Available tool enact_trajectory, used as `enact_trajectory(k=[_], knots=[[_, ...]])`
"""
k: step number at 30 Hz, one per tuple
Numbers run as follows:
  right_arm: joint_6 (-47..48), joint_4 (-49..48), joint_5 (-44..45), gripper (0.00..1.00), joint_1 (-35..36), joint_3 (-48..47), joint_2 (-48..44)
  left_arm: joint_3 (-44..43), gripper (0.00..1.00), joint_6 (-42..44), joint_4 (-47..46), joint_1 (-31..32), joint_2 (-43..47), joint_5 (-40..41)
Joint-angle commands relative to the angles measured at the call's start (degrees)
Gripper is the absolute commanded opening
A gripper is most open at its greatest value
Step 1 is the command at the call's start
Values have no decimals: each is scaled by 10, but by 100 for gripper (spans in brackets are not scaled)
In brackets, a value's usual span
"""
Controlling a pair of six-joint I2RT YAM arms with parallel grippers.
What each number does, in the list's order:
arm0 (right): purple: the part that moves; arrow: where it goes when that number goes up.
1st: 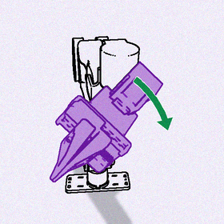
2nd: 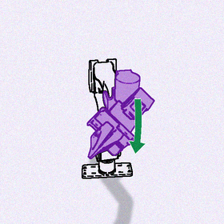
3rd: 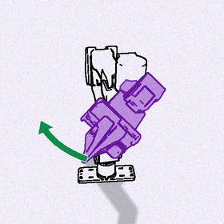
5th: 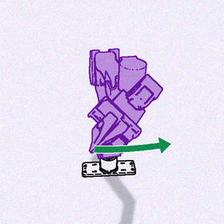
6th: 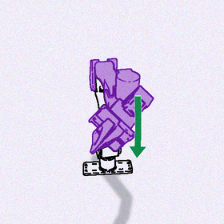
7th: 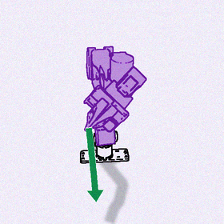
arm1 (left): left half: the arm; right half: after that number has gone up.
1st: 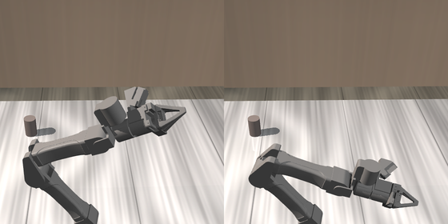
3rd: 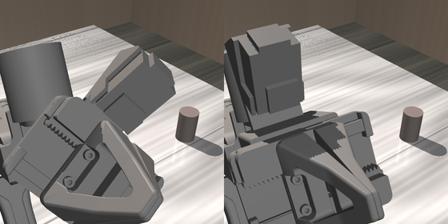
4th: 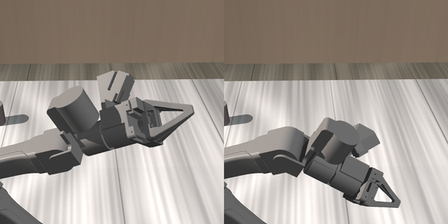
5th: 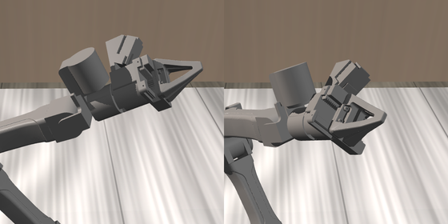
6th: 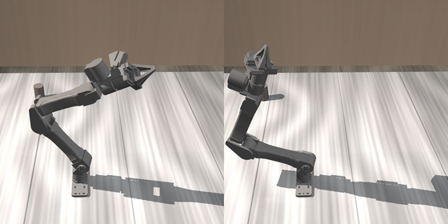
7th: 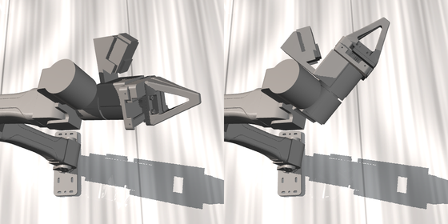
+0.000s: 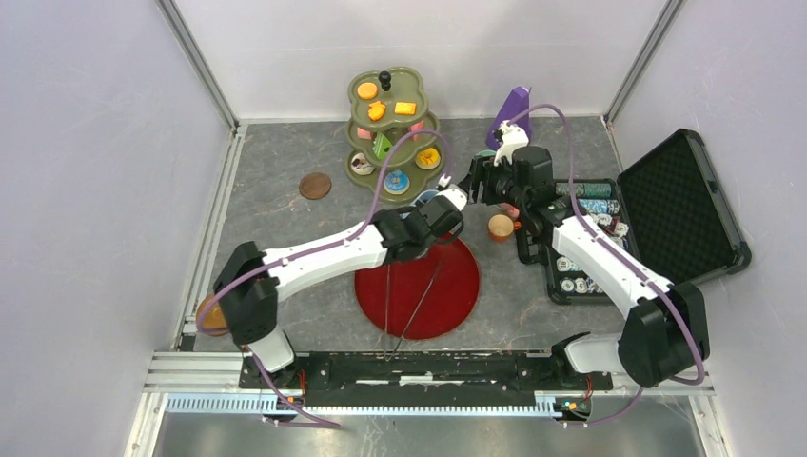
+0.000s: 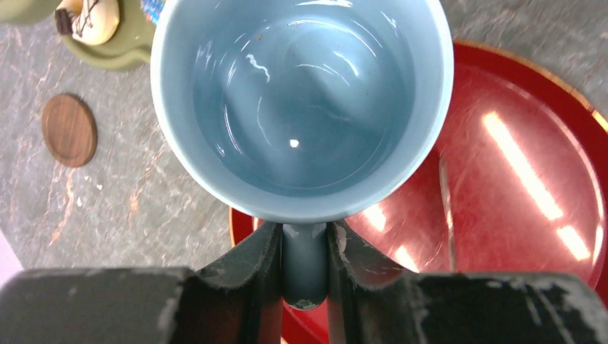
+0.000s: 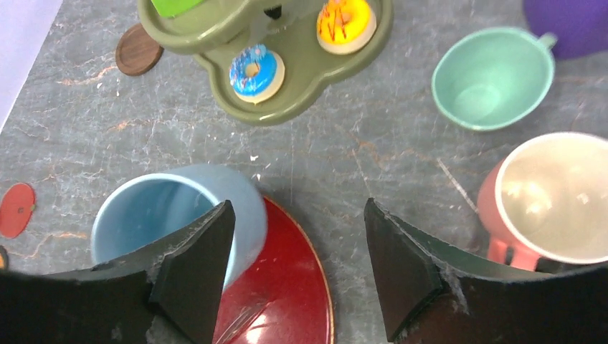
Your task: Serve the afternoon tea
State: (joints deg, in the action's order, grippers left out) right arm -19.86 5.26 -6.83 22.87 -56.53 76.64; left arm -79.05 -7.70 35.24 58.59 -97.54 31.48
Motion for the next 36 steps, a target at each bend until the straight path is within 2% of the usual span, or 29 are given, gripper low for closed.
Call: enact_trajectory(k=[1, 7, 12, 15, 17, 20, 24, 27, 29, 36], knots=[[57, 6, 29, 75, 2, -45, -36, 34, 2, -4, -23, -4, 113, 61], [77, 12, 58, 78, 2, -26, -64, 95, 2, -68, 25, -46, 225, 110], [82, 7, 56, 80, 1, -5, -72, 144, 2, -101, 11, -164, 314, 76], [86, 13, 56, 80, 1, -2, -72, 170, 2, -108, -38, -251, 348, 48], [87, 16, 56, 80, 1, -2, -73, 188, 2, -101, -81, -288, 358, 41], [87, 17, 55, 80, 1, 1, -80, 195, 2, -95, -134, -331, 340, 46], [90, 18, 56, 81, 1, 13, -94, 161, 2, -128, -152, -385, 270, 29], [94, 23, 65, 81, 2, 24, -109, 144, 2, -145, -177, -405, 213, 31], [98, 26, 78, 82, 1, 30, -119, 116, 2, -166, -161, -414, 181, 22], [108, 28, 92, 85, 2, 45, -141, 113, 2, -196, -157, -419, 168, 0]])
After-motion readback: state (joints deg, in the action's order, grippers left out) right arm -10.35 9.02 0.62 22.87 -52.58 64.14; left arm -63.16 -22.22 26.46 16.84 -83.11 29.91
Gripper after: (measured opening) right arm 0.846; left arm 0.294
